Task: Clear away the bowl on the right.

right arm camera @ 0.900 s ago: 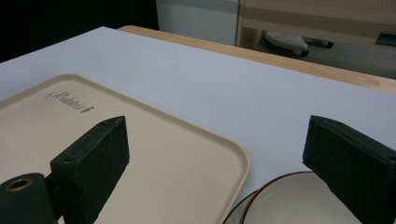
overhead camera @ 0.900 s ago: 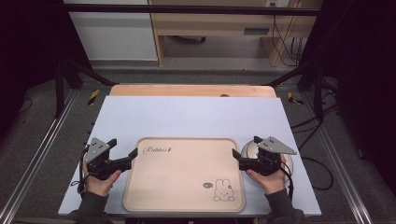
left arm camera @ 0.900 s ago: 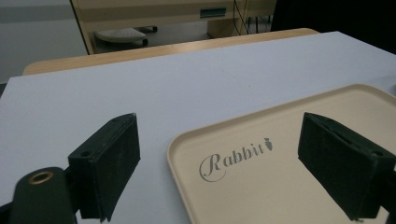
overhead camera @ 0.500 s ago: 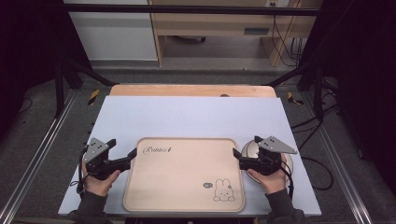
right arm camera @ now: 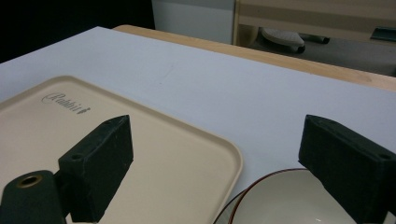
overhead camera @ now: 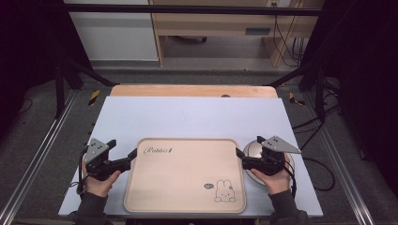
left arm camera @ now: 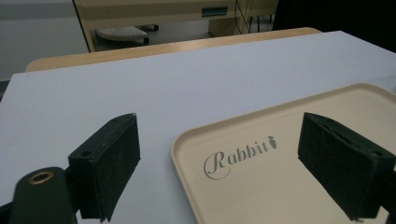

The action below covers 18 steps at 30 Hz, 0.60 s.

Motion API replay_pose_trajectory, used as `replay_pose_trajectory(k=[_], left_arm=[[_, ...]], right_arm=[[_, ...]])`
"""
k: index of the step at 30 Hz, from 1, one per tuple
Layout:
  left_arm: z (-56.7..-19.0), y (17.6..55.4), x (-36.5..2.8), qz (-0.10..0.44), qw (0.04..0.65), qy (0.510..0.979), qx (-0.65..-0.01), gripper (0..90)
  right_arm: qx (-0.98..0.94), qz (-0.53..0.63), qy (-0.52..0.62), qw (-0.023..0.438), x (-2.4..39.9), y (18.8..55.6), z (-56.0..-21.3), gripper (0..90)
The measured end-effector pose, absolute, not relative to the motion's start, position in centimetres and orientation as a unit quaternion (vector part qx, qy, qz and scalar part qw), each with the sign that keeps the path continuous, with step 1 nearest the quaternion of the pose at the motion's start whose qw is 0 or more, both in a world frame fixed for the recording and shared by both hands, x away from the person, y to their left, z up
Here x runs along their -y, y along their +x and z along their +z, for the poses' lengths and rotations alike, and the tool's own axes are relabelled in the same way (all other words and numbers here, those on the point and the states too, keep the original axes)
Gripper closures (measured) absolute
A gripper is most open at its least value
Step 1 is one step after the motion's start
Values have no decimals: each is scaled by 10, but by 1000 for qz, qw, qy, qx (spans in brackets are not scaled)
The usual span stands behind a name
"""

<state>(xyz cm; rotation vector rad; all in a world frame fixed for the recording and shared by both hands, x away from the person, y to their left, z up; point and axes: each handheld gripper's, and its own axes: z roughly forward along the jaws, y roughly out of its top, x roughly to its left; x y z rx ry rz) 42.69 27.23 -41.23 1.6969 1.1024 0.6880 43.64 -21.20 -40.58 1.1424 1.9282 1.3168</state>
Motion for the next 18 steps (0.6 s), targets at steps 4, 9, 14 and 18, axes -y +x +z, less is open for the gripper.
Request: replay_pose_trajectory(k=[4,9,14,18], left_arm=[[-413,427,-272,282,481,696,-452,124],[-414,428,-272,281,479,698,-452,124],[-413,428,-271,282,478,699,-451,124],[-414,428,-272,281,478,698,-453,125]], right_arm=[[-719,483,423,266,213,437,-406,114],[-720,478,428,265,214,437,-404,118],[-721,475,427,268,216,437,-401,126],[-719,476,430,269,219,437,-400,135]])
